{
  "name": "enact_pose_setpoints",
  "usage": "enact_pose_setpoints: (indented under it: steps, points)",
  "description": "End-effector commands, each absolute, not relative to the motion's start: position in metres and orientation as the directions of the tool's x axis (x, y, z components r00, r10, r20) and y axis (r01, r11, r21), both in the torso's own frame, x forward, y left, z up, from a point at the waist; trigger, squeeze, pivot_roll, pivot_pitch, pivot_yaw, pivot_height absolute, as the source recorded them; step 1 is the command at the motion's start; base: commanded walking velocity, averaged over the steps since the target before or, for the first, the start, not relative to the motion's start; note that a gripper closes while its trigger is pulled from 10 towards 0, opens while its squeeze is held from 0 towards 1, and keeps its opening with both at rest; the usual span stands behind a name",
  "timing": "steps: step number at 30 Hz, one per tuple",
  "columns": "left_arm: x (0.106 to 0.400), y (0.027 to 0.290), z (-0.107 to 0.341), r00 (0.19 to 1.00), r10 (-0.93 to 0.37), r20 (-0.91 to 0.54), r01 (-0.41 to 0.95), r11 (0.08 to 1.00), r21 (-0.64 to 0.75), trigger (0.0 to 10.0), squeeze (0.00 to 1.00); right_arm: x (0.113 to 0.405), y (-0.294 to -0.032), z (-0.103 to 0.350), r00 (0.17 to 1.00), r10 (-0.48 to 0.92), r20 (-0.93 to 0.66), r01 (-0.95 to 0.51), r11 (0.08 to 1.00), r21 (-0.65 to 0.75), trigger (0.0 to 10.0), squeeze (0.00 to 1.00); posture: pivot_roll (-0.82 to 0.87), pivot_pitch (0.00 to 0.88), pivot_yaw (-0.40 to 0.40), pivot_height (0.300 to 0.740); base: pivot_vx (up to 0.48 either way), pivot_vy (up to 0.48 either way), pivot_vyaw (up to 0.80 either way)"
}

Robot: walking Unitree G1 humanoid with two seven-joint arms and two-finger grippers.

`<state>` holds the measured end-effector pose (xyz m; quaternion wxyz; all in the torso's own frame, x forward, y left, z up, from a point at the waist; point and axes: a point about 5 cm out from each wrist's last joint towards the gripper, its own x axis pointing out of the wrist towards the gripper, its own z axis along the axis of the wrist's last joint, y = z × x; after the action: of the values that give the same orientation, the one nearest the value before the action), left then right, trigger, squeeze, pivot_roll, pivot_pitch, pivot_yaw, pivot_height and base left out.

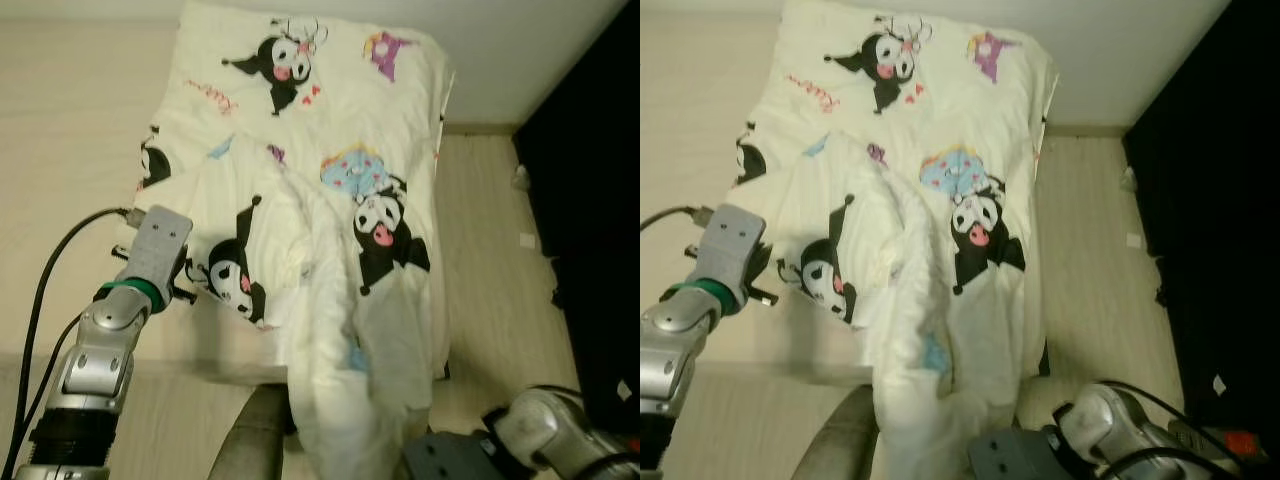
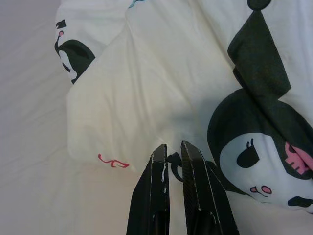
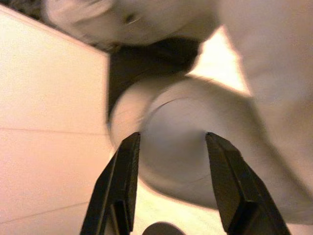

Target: Clean up the room

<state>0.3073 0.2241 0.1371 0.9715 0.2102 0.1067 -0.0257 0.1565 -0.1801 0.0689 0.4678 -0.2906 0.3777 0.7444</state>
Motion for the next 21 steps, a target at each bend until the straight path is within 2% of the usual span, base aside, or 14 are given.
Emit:
enact_pose_setpoints:
  steps: [1, 2, 5, 8, 10, 11, 12, 13, 15, 16, 17, 18, 20, 21]
  points:
    - [0.303, 0.229, 0.127, 0.968, 0.012, -0.249, 0.090, 0.915, 0.394, 10.0, 0.00, 0.140, -0.183, 0.065, -0.470, 0.438, -0.766, -0.877, -0.327, 0.351, 10.0, 0.07, 0.02, 0.328, 0.070, 0.740, 0.000, 0.000, 0.00]
    - [0.303, 0.229, 0.127, 0.968, 0.013, -0.249, 0.089, 0.915, 0.394, 10.0, 0.00, 0.138, -0.189, 0.068, -0.483, 0.401, -0.778, -0.867, -0.344, 0.361, 10.0, 0.00, 0.02, 0.328, 0.067, 0.740, 0.000, 0.000, 0.00]
    - [0.303, 0.229, 0.126, 0.968, 0.015, -0.250, 0.087, 0.915, 0.394, 10.0, 0.00, 0.138, -0.196, 0.075, -0.485, 0.356, -0.799, -0.859, -0.366, 0.358, 10.0, 0.00, 0.02, 0.328, 0.067, 0.740, 0.000, 0.000, 0.00]
    - [0.303, 0.228, 0.126, 0.968, 0.016, -0.250, 0.087, 0.916, 0.392, 10.0, 0.00, 0.152, -0.189, 0.089, -0.433, 0.425, -0.795, -0.889, -0.347, 0.299, 10.0, 0.00, 0.01, 0.328, 0.066, 0.740, 0.000, 0.000, 0.00]
    - [0.303, 0.228, 0.126, 0.968, 0.017, -0.248, 0.083, 0.918, 0.389, 10.0, 0.00, 0.195, -0.166, 0.121, -0.233, 0.624, -0.746, -0.966, -0.235, 0.105, 10.0, 0.00, 0.01, 0.330, 0.062, 0.740, 0.000, 0.000, 0.00]
    - [0.303, 0.228, 0.126, 0.968, 0.017, -0.248, 0.083, 0.918, 0.389, 10.0, 0.00, 0.195, -0.166, 0.121, -0.233, 0.624, -0.746, -0.966, -0.235, 0.105, 10.0, 0.00, 0.01, 0.330, 0.062, 0.740, 0.000, 0.000, 0.00]
    - [0.303, 0.228, 0.126, 0.969, 0.019, -0.246, 0.080, 0.918, 0.388, 10.0, 0.00, 0.219, -0.153, 0.140, -0.098, 0.729, -0.678, -0.989, -0.148, -0.016, 10.0, 0.00, 0.01, 0.330, 0.064, 0.740, 0.000, 0.000, 0.00]
    - [0.303, 0.228, 0.126, 0.969, 0.019, -0.246, 0.080, 0.918, 0.388, 10.0, 0.00, 0.219, -0.153, 0.140, -0.098, 0.729, -0.678, -0.989, -0.148, -0.016, 10.0, 0.00, 0.01, 0.330, 0.064, 0.740, 0.000, 0.000, 0.00]
    - [0.303, 0.230, 0.128, 0.974, 0.037, -0.225, 0.055, 0.920, 0.389, 10.0, 0.00, 0.269, -0.120, 0.193, 0.217, 0.914, -0.343, -0.964, 0.147, -0.220, 10.0, 0.00, 0.02, 0.327, 0.073, 0.740, 0.000, 0.000, 0.00]
    - [0.303, 0.230, 0.128, 0.974, 0.037, -0.225, 0.055, 0.920, 0.389, 10.0, 0.00, 0.269, -0.120, 0.193, 0.217, 0.914, -0.343, -0.964, 0.147, -0.220, 10.0, 0.00, 0.02, 0.327, 0.073, 0.740, 0.000, 0.000, 0.00]
    - [0.305, 0.233, 0.132, 0.977, 0.053, -0.207, 0.033, 0.920, 0.391, 10.0, 0.00, 0.293, -0.100, 0.231, 0.380, 0.925, -0.010, -0.903, 0.368, -0.222, 10.0, 0.00, 0.03, 0.319, 0.076, 0.740, 0.000, 0.000, 0.00]
    - [0.305, 0.233, 0.132, 0.977, 0.053, -0.207, 0.033, 0.920, 0.391, 10.0, 0.00, 0.293, -0.100, 0.231, 0.380, 0.925, -0.010, -0.903, 0.368, -0.222, 10.0, 0.00, 0.03, 0.319, 0.076, 0.740, 0.000, 0.000, 0.00]
    - [0.306, 0.234, 0.134, 0.978, 0.057, -0.203, 0.028, 0.920, 0.391, 10.0, 0.00, 0.301, -0.097, 0.242, 0.439, 0.892, 0.107, -0.870, 0.452, -0.199, 10.0, 0.00, 0.03, 0.319, 0.076, 0.740, 0.000, 0.000, 0.00]
    - [0.308, 0.235, 0.136, 0.977, 0.060, -0.205, 0.022, 0.926, 0.377, 10.0, 0.00, 0.309, -0.097, 0.253, 0.530, 0.808, 0.256, -0.810, 0.572, -0.131, 10.0, 0.00, 0.03, 0.317, 0.082, 0.740, 0.000, 0.000, 0.00]
